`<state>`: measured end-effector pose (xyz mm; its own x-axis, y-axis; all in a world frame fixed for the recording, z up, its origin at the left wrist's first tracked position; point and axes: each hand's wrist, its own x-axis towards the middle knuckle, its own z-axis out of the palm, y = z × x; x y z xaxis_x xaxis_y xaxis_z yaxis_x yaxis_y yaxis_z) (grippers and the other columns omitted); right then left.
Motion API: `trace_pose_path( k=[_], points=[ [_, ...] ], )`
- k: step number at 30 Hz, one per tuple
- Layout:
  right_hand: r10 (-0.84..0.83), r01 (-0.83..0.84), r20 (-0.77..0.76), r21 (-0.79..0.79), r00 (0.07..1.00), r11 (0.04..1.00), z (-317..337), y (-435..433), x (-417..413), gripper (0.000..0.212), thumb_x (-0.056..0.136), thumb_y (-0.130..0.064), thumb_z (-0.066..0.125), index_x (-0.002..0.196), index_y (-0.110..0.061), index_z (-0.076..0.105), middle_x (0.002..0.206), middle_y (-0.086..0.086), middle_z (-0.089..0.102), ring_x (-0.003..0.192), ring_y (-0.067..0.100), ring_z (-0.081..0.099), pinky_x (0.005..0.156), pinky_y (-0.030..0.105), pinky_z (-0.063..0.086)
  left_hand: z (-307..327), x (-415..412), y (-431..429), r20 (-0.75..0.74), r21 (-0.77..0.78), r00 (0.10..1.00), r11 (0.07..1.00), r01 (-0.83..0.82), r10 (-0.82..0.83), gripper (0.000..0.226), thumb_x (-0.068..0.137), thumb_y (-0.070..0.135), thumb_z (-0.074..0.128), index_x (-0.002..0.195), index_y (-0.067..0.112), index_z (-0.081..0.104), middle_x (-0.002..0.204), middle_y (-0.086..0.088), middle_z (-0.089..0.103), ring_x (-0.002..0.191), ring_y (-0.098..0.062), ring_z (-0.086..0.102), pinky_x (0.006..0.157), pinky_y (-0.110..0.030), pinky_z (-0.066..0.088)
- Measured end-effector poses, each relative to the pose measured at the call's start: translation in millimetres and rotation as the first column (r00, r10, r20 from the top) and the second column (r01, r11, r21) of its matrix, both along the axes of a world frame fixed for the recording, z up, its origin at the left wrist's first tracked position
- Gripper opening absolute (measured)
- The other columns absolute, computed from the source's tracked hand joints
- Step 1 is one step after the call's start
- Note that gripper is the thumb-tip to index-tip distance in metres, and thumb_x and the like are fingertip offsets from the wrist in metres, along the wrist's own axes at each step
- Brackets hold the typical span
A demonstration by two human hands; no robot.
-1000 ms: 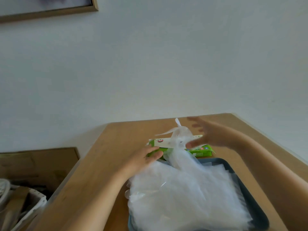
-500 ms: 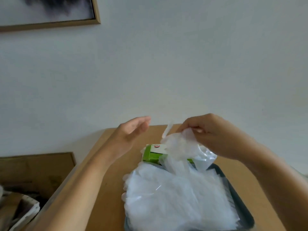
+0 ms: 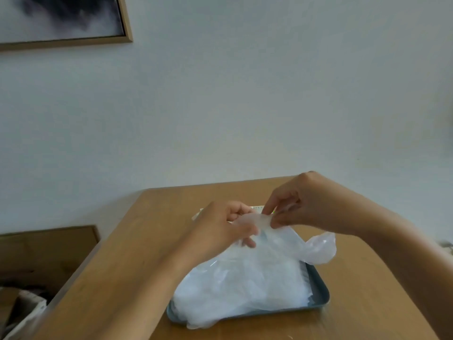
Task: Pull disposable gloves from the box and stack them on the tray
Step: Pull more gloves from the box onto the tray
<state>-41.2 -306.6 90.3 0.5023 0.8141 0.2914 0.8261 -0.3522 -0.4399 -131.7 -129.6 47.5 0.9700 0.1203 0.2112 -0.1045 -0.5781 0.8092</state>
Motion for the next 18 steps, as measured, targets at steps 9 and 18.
trace_pose_path(
  k=[9, 18],
  points=[
    [0.035, -0.025, -0.077, 0.130, 0.996, 0.991, 10, 0, -3, 0.023, 0.090, -0.008, 0.062, 0.088, -0.028, 0.073, 0.081, -0.017, 0.071, 0.080, -0.003, 0.066, 0.076, 0.013, 0.051, 9, -15, -2, -0.508, 0.205, 0.815, 0.880, 0.429, -0.279, 0.035, 0.084, 0.006, 0.060, 0.115, 0.020, 0.065, 0.095, -0.011, 0.072, 0.086, -0.013, 0.065, 0.085, -0.020, 0.051],
    [0.008, 0.000, -0.218, 0.038, 0.976, 0.999, 0, 21, -8, 0.027, 0.091, -0.004, 0.051, 0.103, -0.027, 0.056, 0.079, -0.012, 0.074, 0.070, 0.008, 0.068, 0.070, 0.019, 0.055, 8, -7, 27, -0.314, -0.101, 0.893, 0.946, 0.307, -0.324, 0.076, 0.060, 0.070, 0.073, 0.121, 0.028, 0.059, 0.117, 0.010, 0.068, 0.112, -0.007, 0.062, 0.099, -0.028, 0.046]
  ],
)
